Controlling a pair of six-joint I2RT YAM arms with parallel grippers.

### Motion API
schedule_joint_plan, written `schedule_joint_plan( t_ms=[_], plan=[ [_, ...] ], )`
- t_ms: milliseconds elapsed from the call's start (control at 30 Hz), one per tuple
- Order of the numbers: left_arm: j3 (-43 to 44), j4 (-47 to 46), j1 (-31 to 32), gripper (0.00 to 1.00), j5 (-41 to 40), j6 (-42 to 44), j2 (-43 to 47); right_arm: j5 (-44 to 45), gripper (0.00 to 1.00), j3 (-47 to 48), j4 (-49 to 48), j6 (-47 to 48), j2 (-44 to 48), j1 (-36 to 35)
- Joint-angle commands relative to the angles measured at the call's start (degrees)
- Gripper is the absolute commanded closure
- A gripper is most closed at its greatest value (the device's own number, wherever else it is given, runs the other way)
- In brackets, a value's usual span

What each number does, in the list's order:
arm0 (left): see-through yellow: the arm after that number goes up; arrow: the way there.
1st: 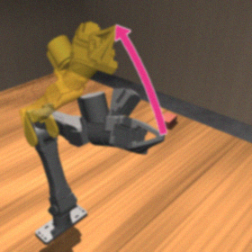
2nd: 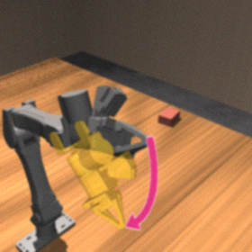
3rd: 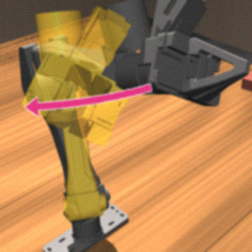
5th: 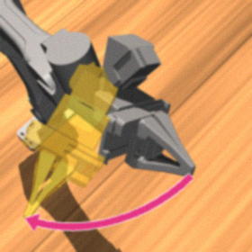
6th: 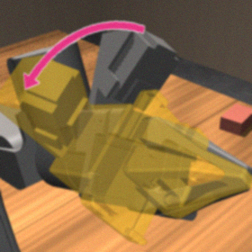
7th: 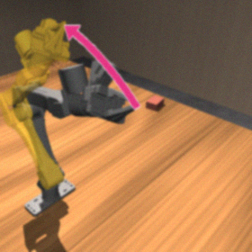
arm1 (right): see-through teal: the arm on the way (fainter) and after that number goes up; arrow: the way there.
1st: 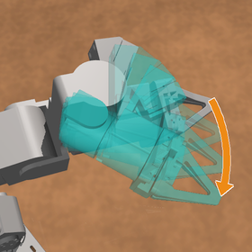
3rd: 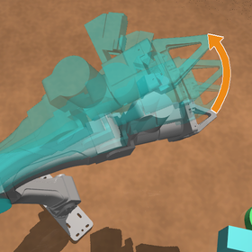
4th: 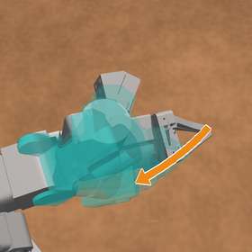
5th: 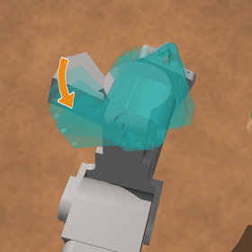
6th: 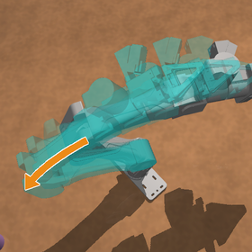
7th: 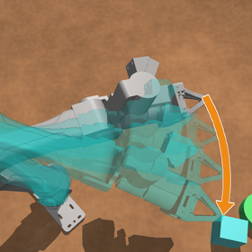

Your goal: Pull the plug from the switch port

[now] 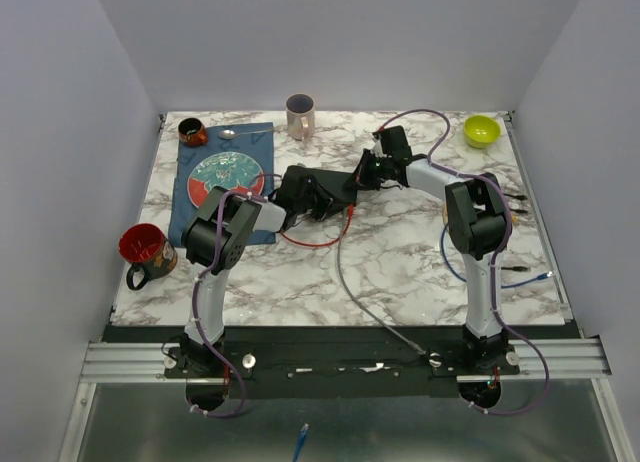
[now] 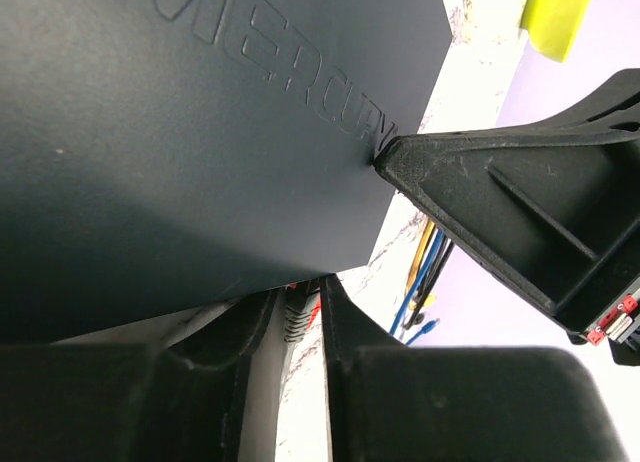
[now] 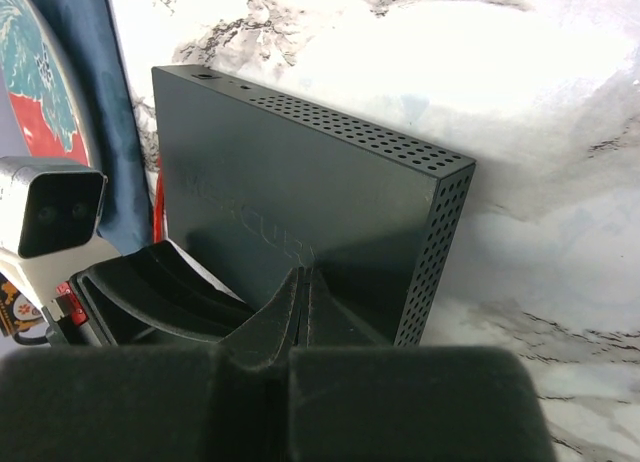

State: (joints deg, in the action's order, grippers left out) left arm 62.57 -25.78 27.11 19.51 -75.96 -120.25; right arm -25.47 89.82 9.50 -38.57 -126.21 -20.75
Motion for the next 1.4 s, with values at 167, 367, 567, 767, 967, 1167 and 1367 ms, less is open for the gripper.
schedule_joint_plan(
  t_ms=[167,367,567,767,967,1167,1367],
  plan=[
    [0.02,2.75,0.13,0.97,-4.57,-0.33,0.19,2.44,0.99,-2.28,2.46,0.6,-0.53,-0.96],
    [-2.0,2.49,-0.04,1.0,-4.65,0.47,0.71,5.95,0.96,-10.45,-2.55,-0.02,9.03,-1.31],
    [-3.68,1.52,-0.83,1.0,-4.39,0.64,1.15,7.46,0.95,-16.86,-2.73,1.48,14.59,-3.15],
    [-4.12,1.26,-0.83,1.0,-4.13,0.64,1.33,7.37,0.98,-18.45,-2.73,0.77,13.28,-3.42],
    [-4.29,1.35,-0.83,1.0,-3.78,0.9,1.51,7.45,0.99,-16.52,-2.12,0.16,10.55,-3.5],
    [-4.55,2.57,-0.75,1.0,-3.25,2.84,1.42,9.83,1.0,-14.16,-1.15,-0.46,8.71,-3.59],
    [-5.61,3.37,-0.75,1.0,-2.81,4.16,2.56,10.09,1.0,-11.08,-0.01,-1.6,6.25,-3.59]
  ],
)
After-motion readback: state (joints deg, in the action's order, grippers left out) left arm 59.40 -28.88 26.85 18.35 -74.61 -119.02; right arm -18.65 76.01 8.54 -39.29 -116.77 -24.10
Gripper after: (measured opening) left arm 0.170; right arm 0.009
